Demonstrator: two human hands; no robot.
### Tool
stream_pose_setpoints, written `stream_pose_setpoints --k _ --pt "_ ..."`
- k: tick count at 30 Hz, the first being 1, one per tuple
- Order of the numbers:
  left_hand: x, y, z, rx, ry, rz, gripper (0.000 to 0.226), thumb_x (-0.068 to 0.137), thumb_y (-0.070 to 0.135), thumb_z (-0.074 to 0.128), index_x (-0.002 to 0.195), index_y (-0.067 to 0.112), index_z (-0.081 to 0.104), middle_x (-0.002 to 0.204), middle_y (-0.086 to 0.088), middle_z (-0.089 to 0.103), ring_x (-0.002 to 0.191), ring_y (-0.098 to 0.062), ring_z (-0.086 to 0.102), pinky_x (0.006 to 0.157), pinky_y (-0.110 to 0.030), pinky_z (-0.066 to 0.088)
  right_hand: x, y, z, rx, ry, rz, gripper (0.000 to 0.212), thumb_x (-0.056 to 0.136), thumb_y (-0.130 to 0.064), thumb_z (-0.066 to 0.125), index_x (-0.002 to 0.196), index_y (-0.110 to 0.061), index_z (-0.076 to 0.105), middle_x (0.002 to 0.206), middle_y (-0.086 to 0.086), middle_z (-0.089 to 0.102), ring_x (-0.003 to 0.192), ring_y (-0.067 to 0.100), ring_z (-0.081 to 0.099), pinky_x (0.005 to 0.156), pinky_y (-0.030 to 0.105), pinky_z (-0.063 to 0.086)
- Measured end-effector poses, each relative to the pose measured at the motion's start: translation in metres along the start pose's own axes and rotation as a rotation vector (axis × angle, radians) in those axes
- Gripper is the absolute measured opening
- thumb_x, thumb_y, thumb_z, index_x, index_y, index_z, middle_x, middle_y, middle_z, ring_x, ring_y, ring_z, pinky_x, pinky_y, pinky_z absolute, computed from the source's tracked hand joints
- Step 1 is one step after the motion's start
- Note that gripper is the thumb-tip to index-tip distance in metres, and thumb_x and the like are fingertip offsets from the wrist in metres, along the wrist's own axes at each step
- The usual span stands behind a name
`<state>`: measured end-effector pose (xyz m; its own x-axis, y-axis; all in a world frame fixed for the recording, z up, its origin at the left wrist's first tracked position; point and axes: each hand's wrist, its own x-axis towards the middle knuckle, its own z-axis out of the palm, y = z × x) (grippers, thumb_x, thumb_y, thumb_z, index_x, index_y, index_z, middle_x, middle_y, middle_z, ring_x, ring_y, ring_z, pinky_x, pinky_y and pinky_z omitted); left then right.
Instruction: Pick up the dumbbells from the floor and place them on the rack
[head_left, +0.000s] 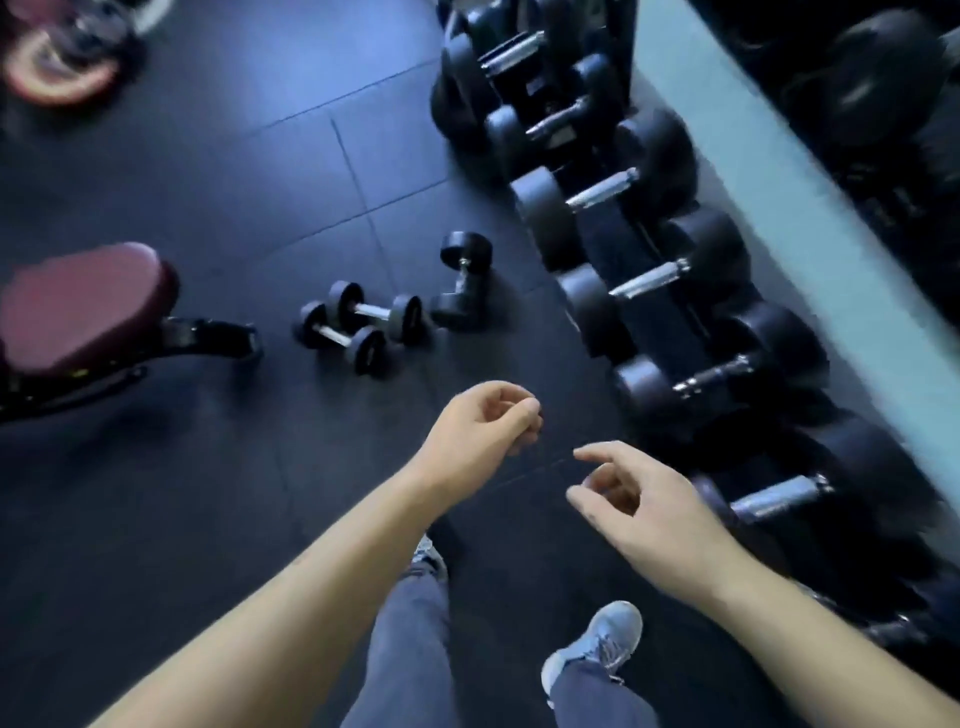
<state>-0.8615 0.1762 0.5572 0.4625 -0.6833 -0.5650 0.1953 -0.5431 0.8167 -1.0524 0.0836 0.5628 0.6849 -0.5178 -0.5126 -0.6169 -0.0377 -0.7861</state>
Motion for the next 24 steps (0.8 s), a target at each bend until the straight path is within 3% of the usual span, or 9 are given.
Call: stream_pose_setpoints --k 5,12,20,24 --pt "0.036 -0.073 -0.144 -0.047 0.114 -0.153 0.012 0.103 0.019 0.061 0.093 0.02 0.069 0.089 -0.002 0.076 0.081 -0.017 0.072 0.077 -0.032 0.056 0.104 -0.043 0.107 -0.099 -0.113 0.051 0.025 0.086 -0.048 0.072 0.11 -0.044 0.064 0.088 -0.016 0.072 0.076 0.003 0.066 0.075 0.021 0.05" --pt "0.1 -0.173 -0.297 -0.101 0.207 -0.321 0.011 0.103 0.022 0.06 0.095 0.021 0.068 0.096 -0.004 0.074 0.082 -0.016 0.07 0.081 -0.036 0.056 0.25 -0.076 0.24 -0.204 -0.2 0.131 0.028 0.092 -0.045 0.068 0.118 -0.036 0.064 0.09 -0.008 0.072 0.083 0.007 0.066 0.084 0.031 0.055" --pt "0.227 -0.19 -0.334 -0.094 0.117 -0.367 0.01 0.103 0.025 0.059 0.098 0.02 0.066 0.099 -0.006 0.073 0.086 -0.018 0.069 0.082 -0.033 0.055 0.38 -0.051 0.262 -0.141 -0.104 0.254 0.03 0.092 -0.045 0.067 0.119 -0.033 0.064 0.086 -0.005 0.07 0.081 0.013 0.068 0.086 0.043 0.059" --pt "0.312 -0.168 -0.332 -0.068 0.078 -0.37 0.01 0.103 0.026 0.059 0.097 0.021 0.065 0.099 -0.006 0.072 0.084 -0.018 0.067 0.082 -0.035 0.053 0.452 -0.036 0.239 -0.035 0.019 0.33 0.041 0.075 -0.064 0.064 0.111 -0.045 0.061 0.094 -0.004 0.074 0.095 0.017 0.072 0.092 0.051 0.059"
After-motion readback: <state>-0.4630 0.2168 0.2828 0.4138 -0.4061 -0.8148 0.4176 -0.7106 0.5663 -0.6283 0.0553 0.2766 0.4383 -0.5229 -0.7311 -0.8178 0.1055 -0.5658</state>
